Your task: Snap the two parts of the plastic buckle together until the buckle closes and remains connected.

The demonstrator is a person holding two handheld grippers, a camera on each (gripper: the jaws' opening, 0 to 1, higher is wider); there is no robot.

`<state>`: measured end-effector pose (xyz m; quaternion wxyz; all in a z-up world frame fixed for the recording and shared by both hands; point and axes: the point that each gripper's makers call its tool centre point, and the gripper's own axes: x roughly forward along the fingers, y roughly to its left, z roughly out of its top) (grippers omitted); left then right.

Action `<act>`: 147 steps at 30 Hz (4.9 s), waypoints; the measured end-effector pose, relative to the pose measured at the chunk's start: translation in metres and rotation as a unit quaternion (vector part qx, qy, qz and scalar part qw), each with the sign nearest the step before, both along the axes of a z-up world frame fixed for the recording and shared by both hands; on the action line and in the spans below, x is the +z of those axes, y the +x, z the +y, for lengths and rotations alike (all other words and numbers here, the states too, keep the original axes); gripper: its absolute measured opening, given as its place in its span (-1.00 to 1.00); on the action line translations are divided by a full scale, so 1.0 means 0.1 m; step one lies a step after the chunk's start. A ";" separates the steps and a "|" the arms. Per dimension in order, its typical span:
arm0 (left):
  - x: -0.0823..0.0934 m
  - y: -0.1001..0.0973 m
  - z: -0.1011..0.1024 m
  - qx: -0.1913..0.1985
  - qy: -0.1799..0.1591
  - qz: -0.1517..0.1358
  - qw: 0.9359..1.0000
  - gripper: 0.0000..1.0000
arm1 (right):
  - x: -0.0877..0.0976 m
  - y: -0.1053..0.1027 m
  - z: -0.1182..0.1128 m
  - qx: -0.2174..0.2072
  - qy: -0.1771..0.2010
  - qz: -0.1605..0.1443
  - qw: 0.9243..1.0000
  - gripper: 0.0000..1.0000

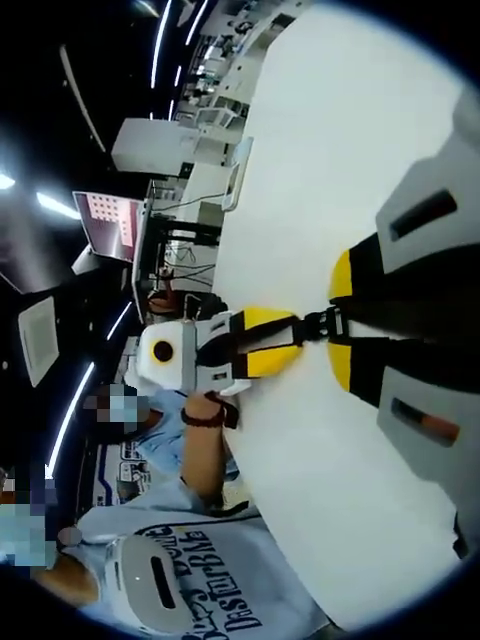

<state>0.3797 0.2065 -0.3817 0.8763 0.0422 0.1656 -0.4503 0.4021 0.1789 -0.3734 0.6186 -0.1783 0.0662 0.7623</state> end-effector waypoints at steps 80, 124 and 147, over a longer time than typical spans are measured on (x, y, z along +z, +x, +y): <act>-0.02 -0.10 -0.06 -0.055 -0.002 0.005 0.998 -0.80 | 0.00 -0.19 0.00 0.065 -0.004 0.006 0.998 -0.78; -0.02 -0.14 -0.15 -0.067 -0.003 0.005 0.998 -0.79 | 0.00 -0.22 0.02 0.069 0.000 0.017 0.997 -0.78; -0.02 -0.15 -0.13 -0.067 -0.007 0.013 0.998 -0.79 | -0.01 -0.28 0.01 0.067 -0.002 0.025 0.997 -0.77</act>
